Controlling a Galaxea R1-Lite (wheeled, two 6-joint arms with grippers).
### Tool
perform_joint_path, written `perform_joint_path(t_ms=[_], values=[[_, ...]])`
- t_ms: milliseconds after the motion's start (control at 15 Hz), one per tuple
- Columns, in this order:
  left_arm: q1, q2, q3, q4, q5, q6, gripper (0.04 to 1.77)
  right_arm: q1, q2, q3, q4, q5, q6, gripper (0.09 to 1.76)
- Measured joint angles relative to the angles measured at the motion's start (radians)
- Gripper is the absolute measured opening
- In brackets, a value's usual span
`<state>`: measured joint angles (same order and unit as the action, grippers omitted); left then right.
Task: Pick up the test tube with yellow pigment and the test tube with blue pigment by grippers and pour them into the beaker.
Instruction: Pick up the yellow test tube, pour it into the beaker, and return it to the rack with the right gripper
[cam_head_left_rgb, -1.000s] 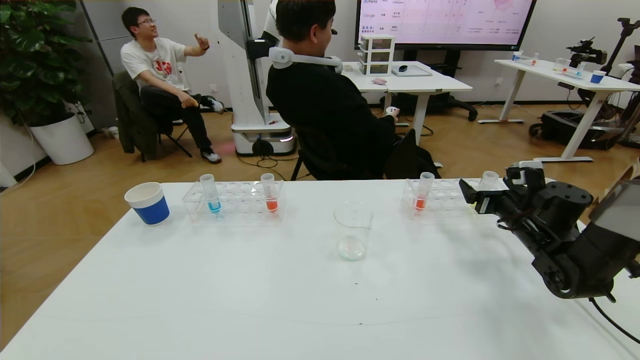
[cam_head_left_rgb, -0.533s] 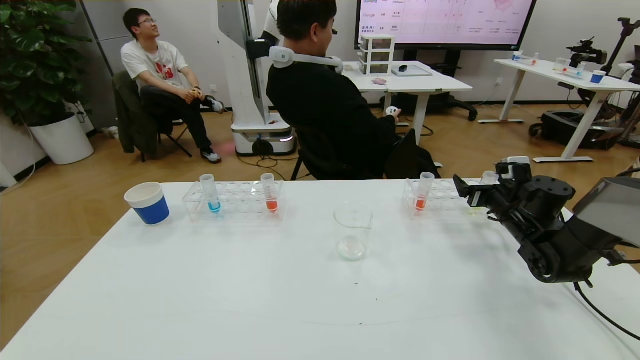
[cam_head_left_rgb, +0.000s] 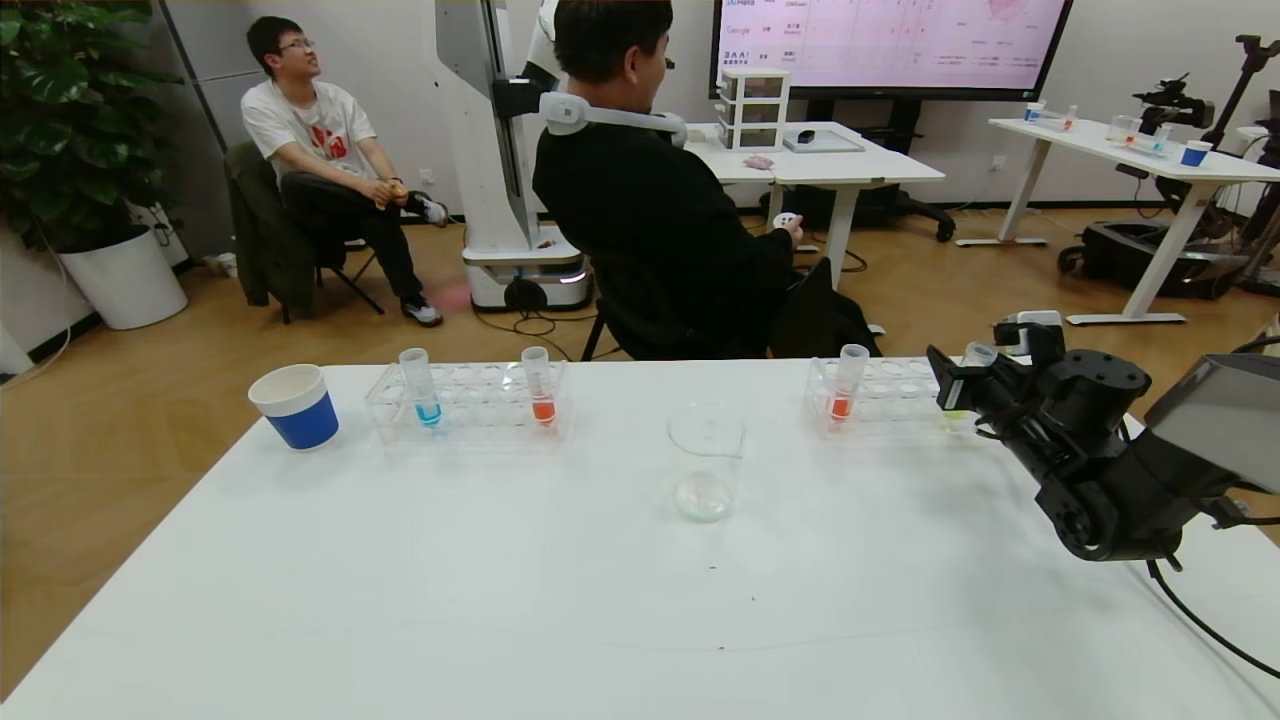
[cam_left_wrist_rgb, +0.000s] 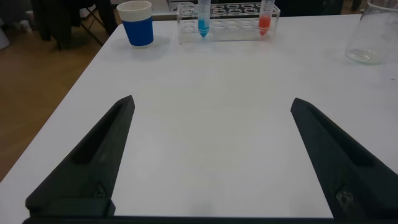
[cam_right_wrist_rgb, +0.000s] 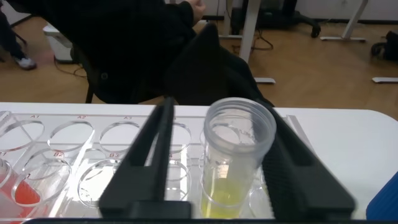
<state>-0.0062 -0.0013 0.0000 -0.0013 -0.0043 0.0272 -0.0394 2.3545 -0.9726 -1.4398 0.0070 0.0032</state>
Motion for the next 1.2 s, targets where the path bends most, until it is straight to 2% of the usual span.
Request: perform_joint_path(t_ms=[67,133,200,333,667,1000,1200], values=[[0.0,0.0,0.0,0.0,0.0,0.0,1.75,-0.003,0.0,0.0,0.0,0.0,0.0,0.43],[0.0,0.0,0.0,0.0,0.0,0.001,1.75,0.001,0.0,-0.001,0.0,-0.002,-0.001,0.37],[0.0,0.0,0.0,0.0,0.0,0.0,1.75,0.001,0.0,-0.004,0.001,0.0,0.0,0.6],[0.0,0.0,0.0,0.0,0.0,0.0,1.75,0.002,0.0,-0.008,0.001,-0.003,0.0,0.51],[0.001,0.0,0.0,0.0,0.0,0.0,1.75,0.004,-0.019,-0.016,0.015,-0.007,-0.003,0.51],[0.0,0.0,0.0,0.0,0.0,0.0,1.75,0.01,-0.132,-0.03,0.16,-0.008,-0.006,0.51],[0.0,0.0,0.0,0.0,0.0,0.0,1.75,0.008,-0.174,-0.03,0.174,-0.005,-0.007,0.51]])
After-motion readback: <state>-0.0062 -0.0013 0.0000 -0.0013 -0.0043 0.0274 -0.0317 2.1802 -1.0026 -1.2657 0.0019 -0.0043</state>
